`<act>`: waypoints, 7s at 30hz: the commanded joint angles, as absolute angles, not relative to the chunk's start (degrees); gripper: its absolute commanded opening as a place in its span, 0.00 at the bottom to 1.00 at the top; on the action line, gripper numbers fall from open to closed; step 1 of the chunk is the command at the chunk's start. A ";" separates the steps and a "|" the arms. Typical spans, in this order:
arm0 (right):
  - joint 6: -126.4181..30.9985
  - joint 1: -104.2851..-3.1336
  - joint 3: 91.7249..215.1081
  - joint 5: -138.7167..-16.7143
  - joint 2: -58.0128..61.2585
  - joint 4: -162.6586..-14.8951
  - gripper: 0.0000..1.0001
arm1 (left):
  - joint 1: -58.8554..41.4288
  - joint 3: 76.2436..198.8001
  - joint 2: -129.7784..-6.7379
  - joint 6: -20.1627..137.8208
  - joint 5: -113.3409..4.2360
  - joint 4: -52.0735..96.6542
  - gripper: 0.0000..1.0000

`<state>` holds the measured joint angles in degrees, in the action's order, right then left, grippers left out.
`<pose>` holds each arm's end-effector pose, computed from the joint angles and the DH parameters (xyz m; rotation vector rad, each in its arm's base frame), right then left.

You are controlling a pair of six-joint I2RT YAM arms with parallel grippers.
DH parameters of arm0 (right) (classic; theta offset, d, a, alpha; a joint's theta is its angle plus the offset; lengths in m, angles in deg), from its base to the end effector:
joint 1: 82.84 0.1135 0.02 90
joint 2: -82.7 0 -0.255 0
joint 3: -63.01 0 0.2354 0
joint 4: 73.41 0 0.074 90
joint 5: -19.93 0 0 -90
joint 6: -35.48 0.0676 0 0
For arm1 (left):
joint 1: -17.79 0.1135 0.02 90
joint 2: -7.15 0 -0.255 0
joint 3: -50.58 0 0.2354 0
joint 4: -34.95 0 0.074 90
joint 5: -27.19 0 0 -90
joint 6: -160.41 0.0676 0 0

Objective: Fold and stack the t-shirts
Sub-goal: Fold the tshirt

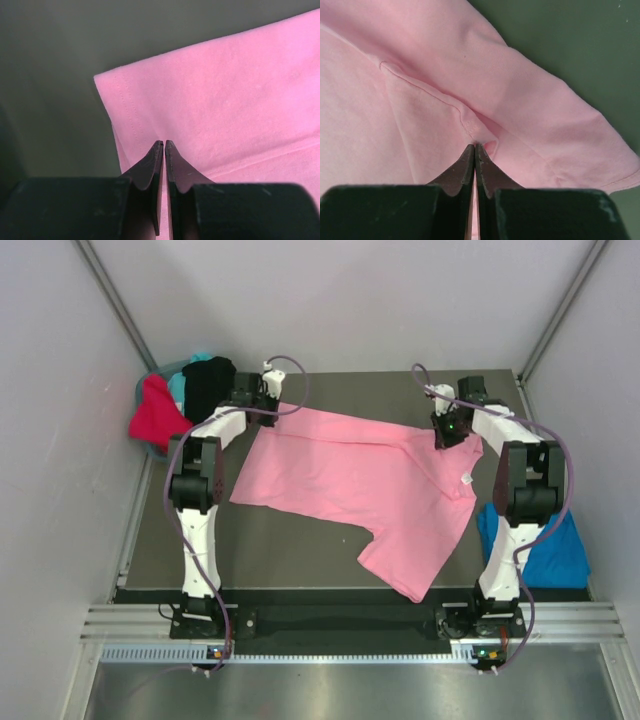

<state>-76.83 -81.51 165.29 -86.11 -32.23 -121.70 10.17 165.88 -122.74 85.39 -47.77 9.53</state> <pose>0.4241 0.0285 0.1717 -0.6218 2.5105 0.2361 0.5111 -0.0861 0.1603 0.5757 2.1757 -0.2287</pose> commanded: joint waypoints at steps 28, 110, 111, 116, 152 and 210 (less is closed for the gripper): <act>-72.80 -79.05 166.63 -84.75 -25.04 -121.05 0.39 | 11.19 169.42 -121.26 84.65 -46.90 12.19 0.14; -70.08 -89.06 172.70 -82.12 -29.52 -121.58 0.38 | 11.20 174.16 -122.14 85.26 -53.76 8.26 0.49; -69.99 -89.69 174.10 -81.77 -31.01 -121.14 0.38 | 11.19 174.94 -122.31 85.18 -53.59 7.36 0.53; -69.99 -92.32 176.48 -80.18 -34.71 -119.74 0.40 | 11.11 173.73 -122.05 82.89 -51.65 5.60 0.58; -71.22 -95.40 187.90 -82.21 -49.91 -120.61 0.00 | 9.17 175.30 -130.57 85.79 -56.13 5.95 0.51; -120.79 -67.74 116.20 -91.35 32.07 -141.88 0.44 | 10.75 144.64 -89.71 76.12 -52.18 -9.70 0.64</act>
